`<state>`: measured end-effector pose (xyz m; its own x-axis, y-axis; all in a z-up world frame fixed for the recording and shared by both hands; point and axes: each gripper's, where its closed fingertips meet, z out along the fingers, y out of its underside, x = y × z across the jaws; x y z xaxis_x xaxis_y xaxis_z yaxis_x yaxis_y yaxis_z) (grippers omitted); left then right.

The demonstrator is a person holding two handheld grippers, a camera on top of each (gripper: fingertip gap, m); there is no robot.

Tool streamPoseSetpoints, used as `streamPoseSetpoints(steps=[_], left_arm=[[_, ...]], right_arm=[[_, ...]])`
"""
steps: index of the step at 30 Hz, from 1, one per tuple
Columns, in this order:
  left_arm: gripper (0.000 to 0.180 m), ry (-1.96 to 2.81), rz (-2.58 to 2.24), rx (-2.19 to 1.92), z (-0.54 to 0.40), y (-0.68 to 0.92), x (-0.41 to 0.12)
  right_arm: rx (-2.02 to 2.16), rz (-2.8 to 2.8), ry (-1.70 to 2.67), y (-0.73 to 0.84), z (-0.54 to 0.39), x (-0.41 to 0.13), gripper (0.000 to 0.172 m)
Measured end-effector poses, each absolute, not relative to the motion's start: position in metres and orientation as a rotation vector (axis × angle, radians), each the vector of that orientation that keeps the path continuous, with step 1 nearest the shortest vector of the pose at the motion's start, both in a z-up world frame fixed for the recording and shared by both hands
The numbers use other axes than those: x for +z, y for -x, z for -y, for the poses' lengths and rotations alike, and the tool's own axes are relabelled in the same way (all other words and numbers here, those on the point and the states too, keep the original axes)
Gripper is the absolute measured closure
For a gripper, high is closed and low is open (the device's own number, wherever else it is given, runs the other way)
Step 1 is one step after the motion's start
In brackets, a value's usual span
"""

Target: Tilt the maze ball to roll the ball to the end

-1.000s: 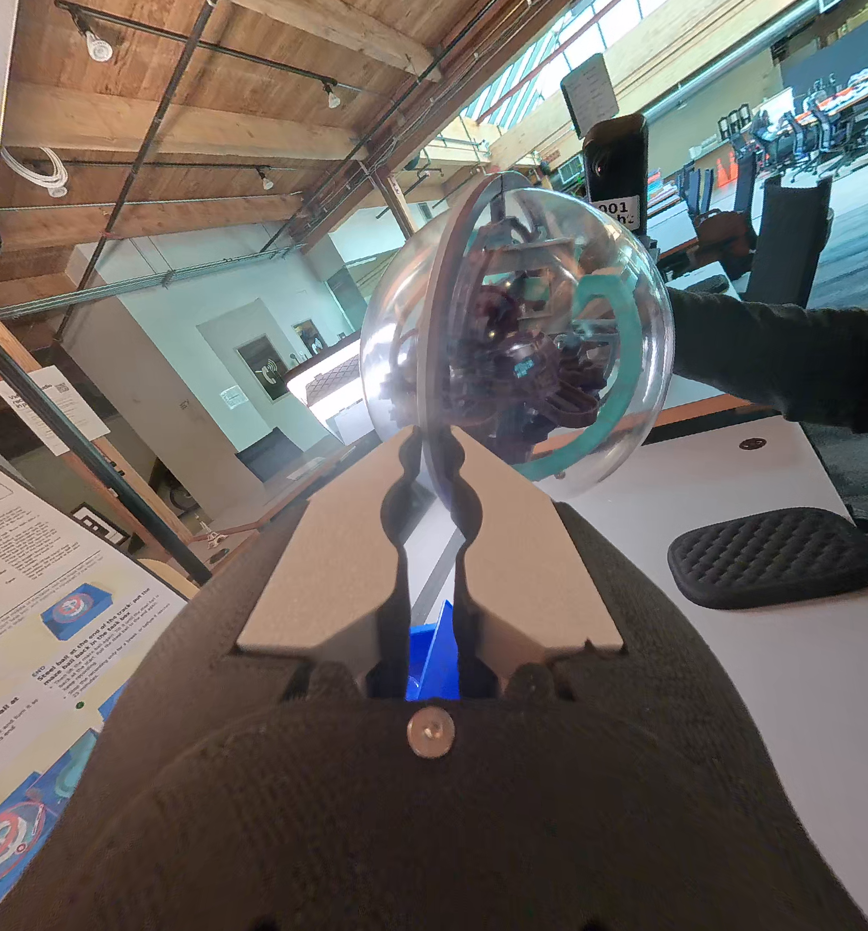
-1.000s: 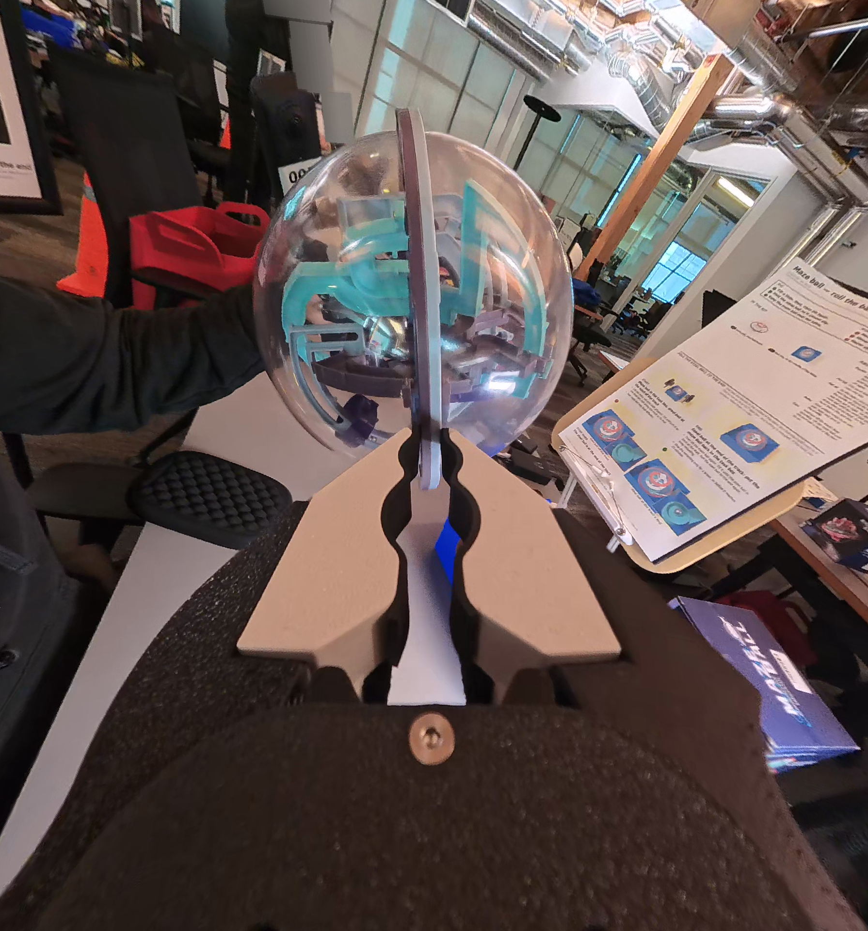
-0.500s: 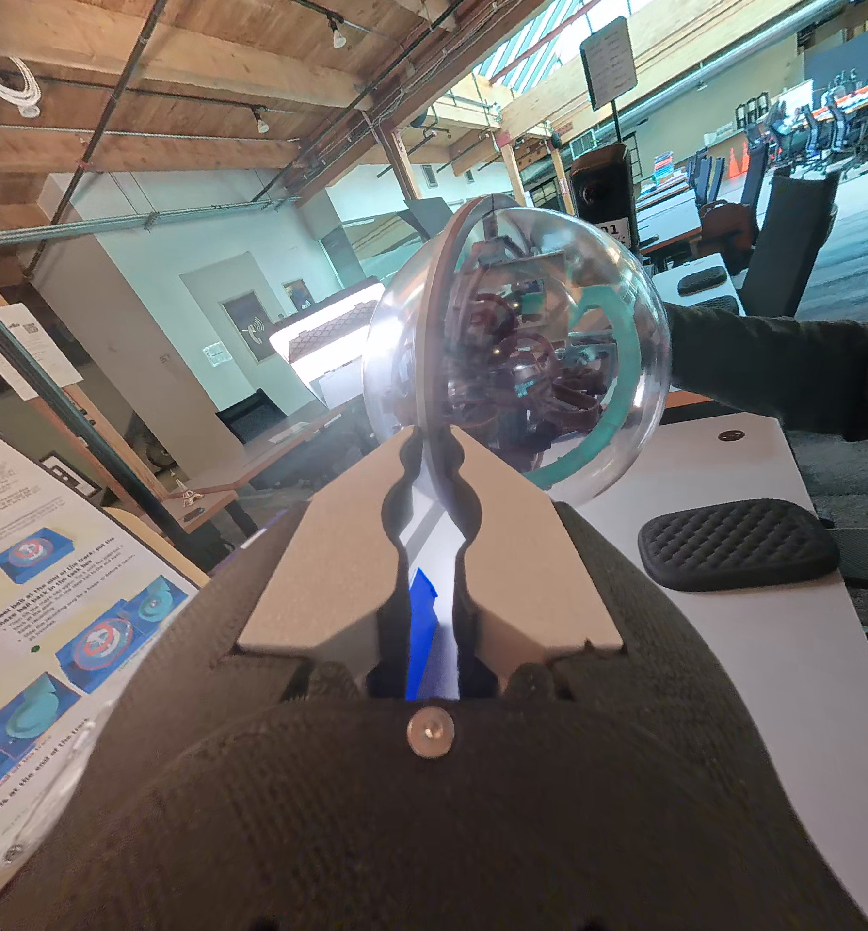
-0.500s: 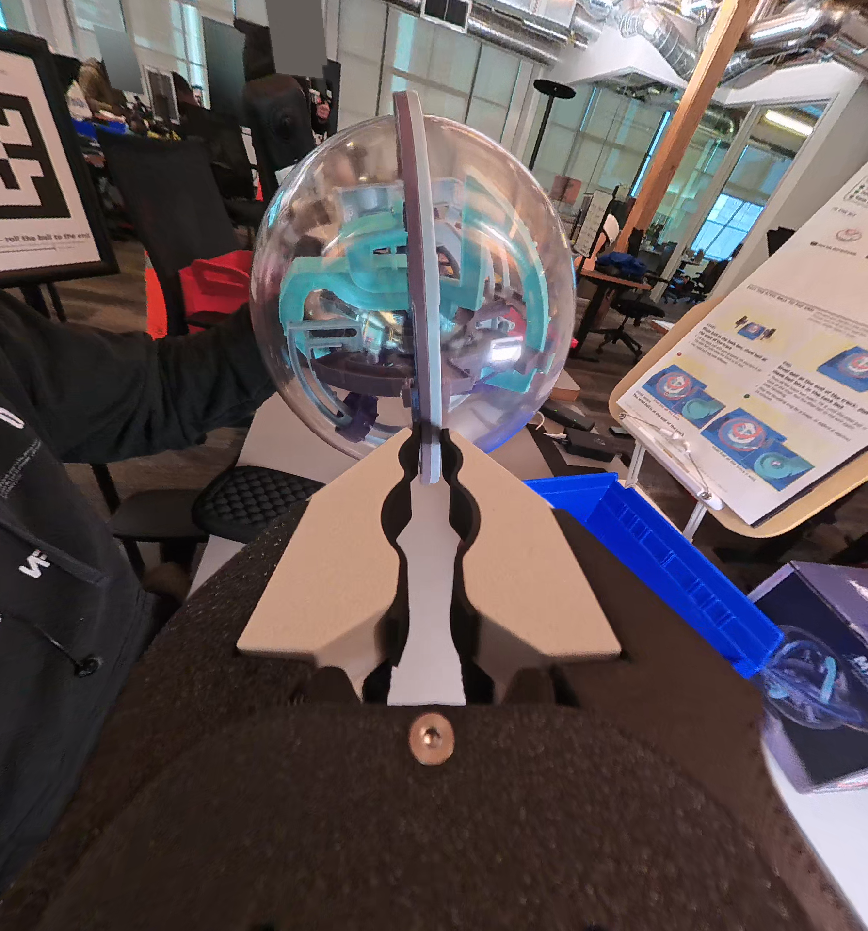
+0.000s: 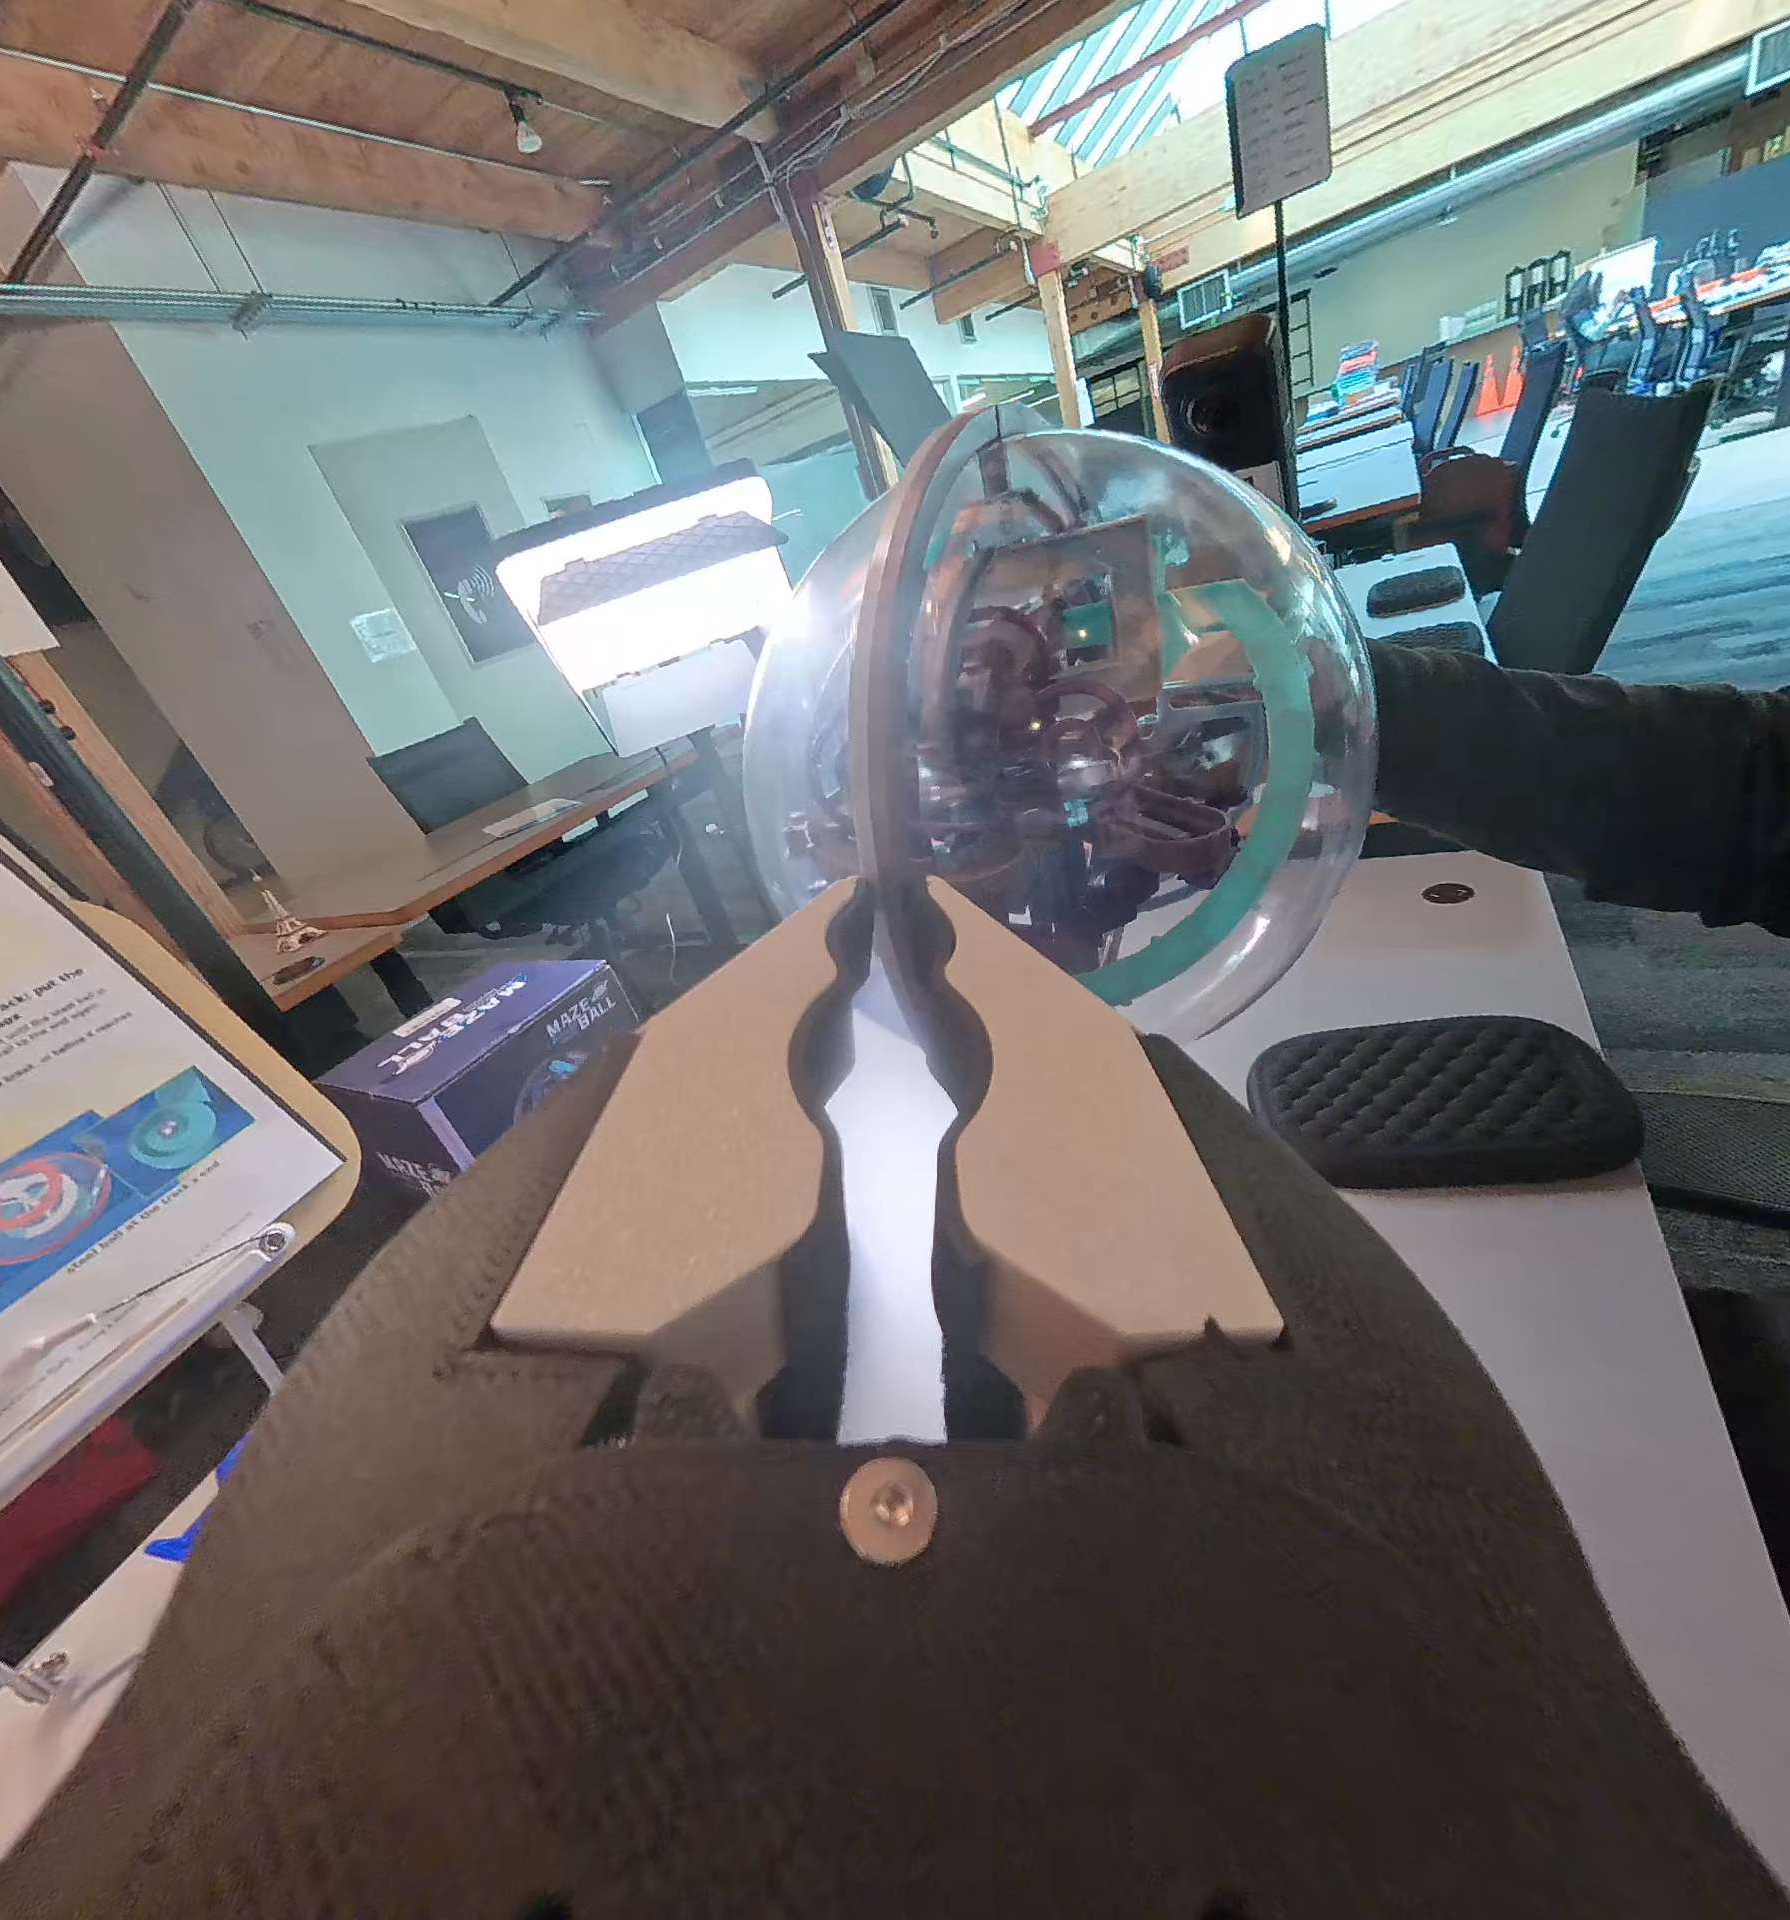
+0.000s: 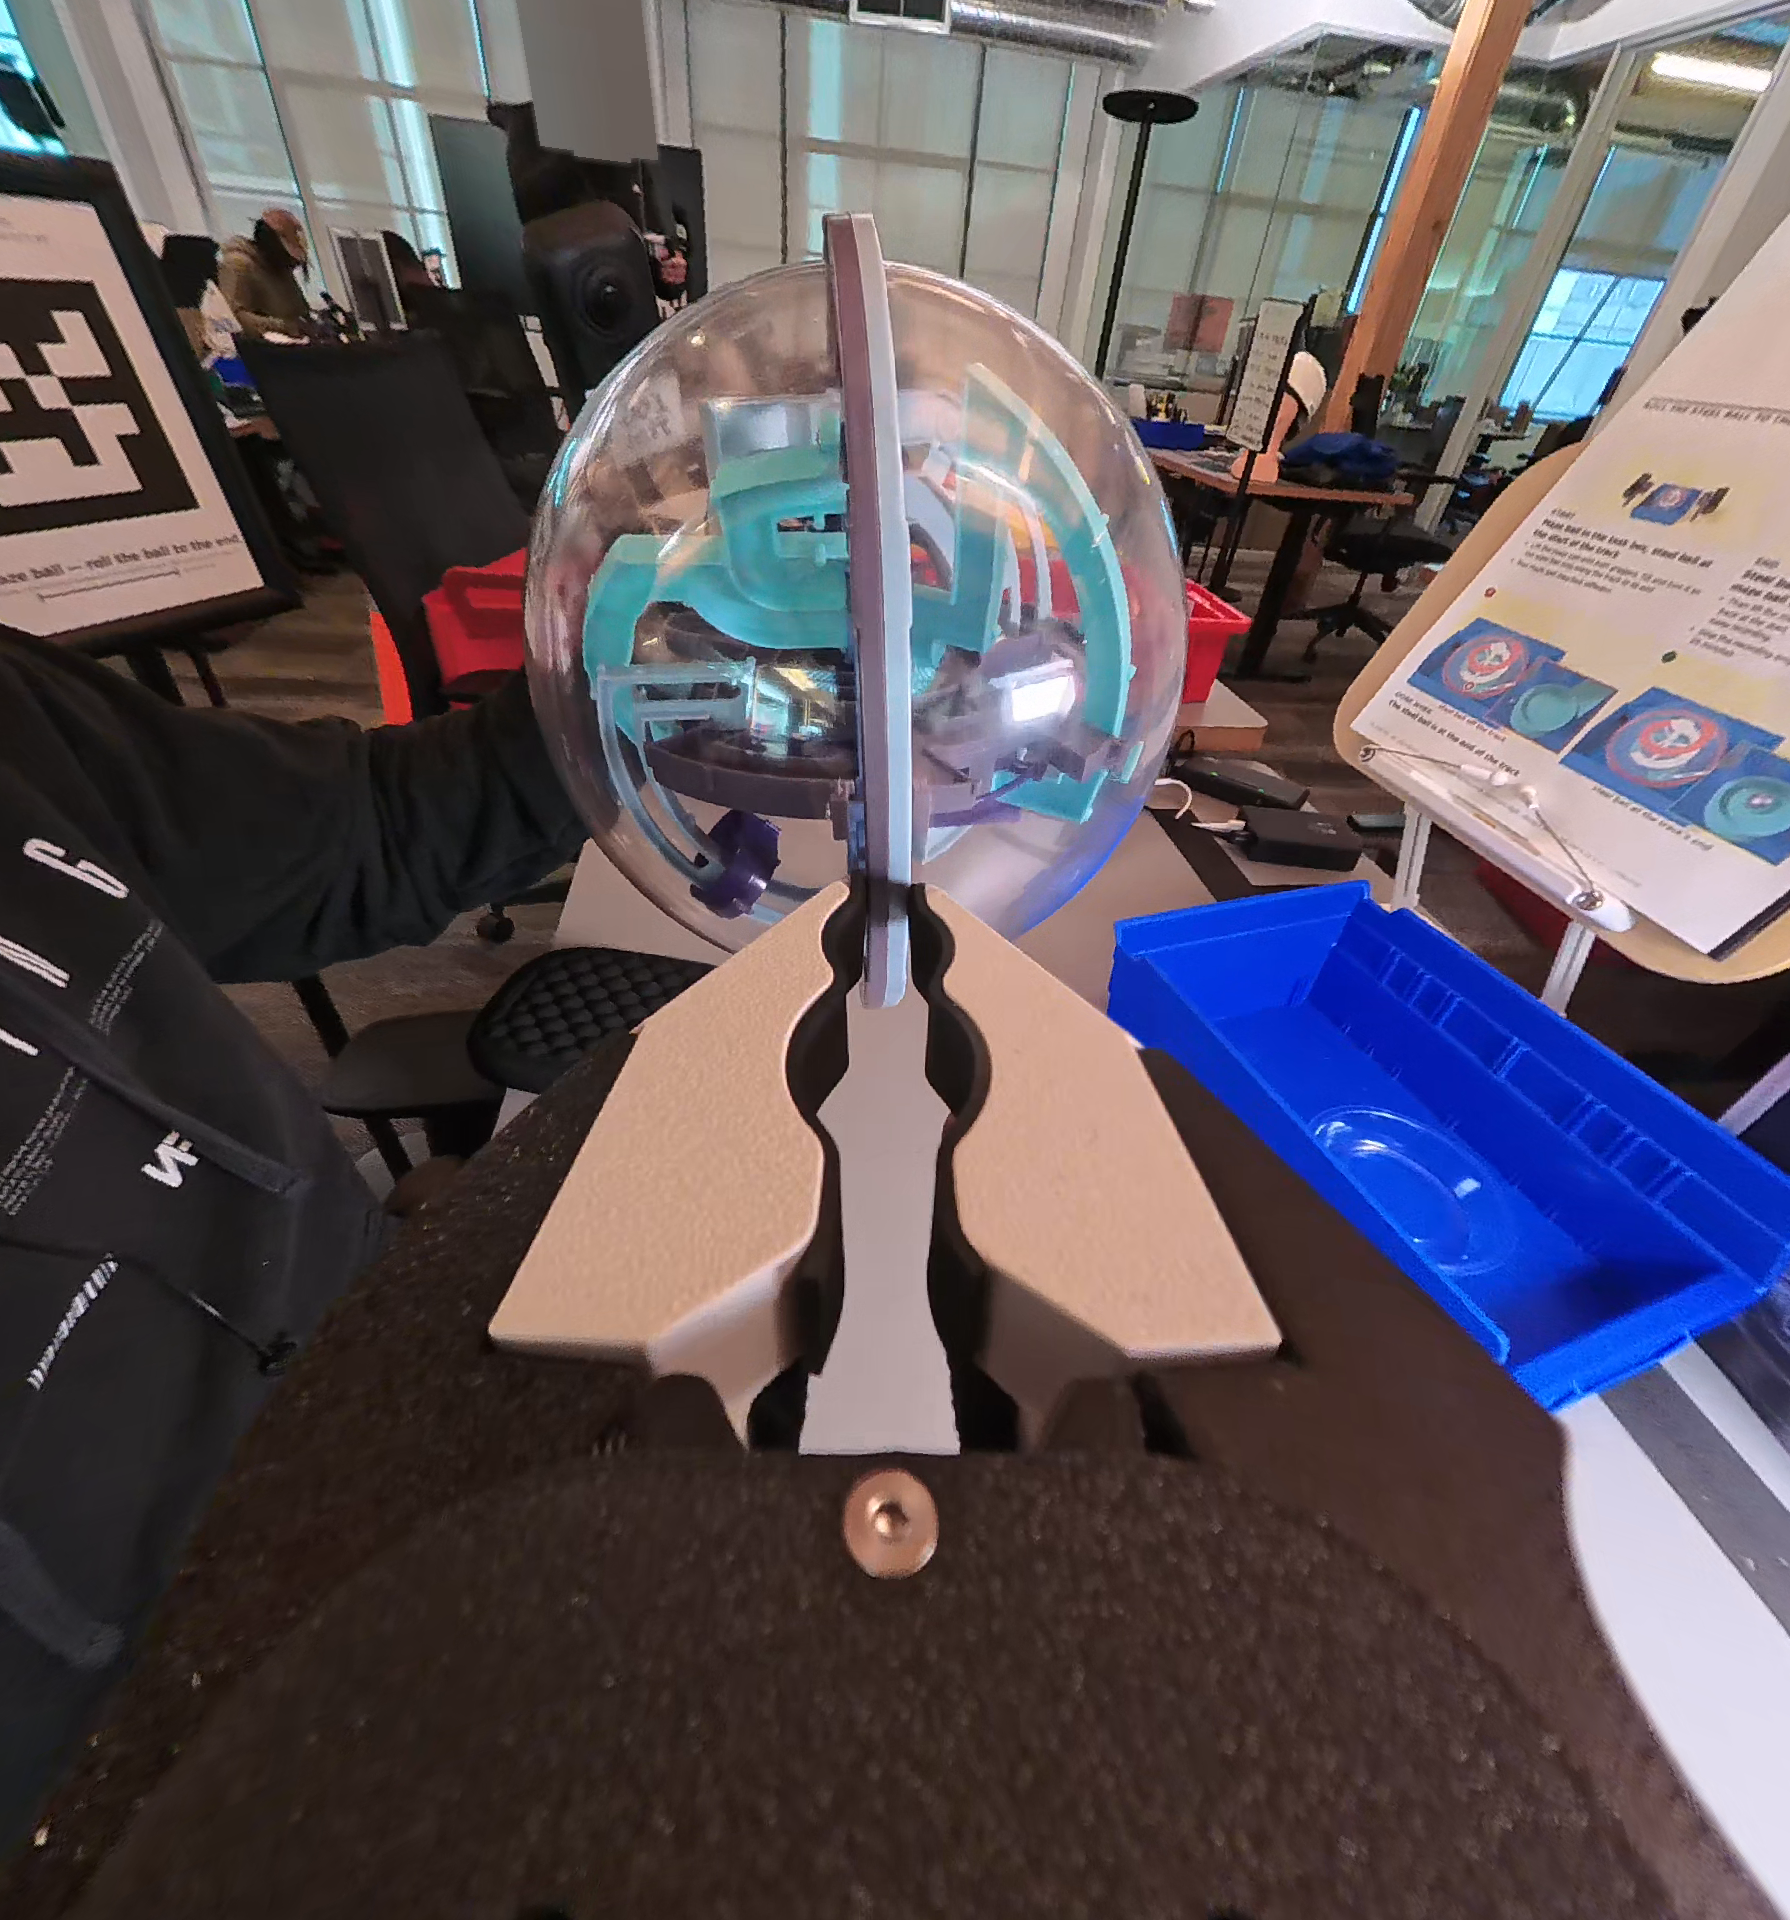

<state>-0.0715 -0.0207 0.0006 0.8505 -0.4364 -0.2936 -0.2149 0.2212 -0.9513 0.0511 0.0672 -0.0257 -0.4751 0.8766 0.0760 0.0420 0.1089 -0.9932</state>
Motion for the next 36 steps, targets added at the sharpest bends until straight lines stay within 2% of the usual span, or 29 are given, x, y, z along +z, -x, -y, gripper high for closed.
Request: streamPoseSetpoints(steps=[12,36], left_arm=[[0.175,1.405,-0.539,-0.212,0.019,0.075,-0.018],[0.175,1.513,-0.478,-0.352,0.002,0.065,-0.093]], right_arm=[[1.493,1.677,0.993,-0.045,-0.069,-0.054,0.166],[1.56,1.682,1.191,-0.058,-0.084,-0.124,0.167]])
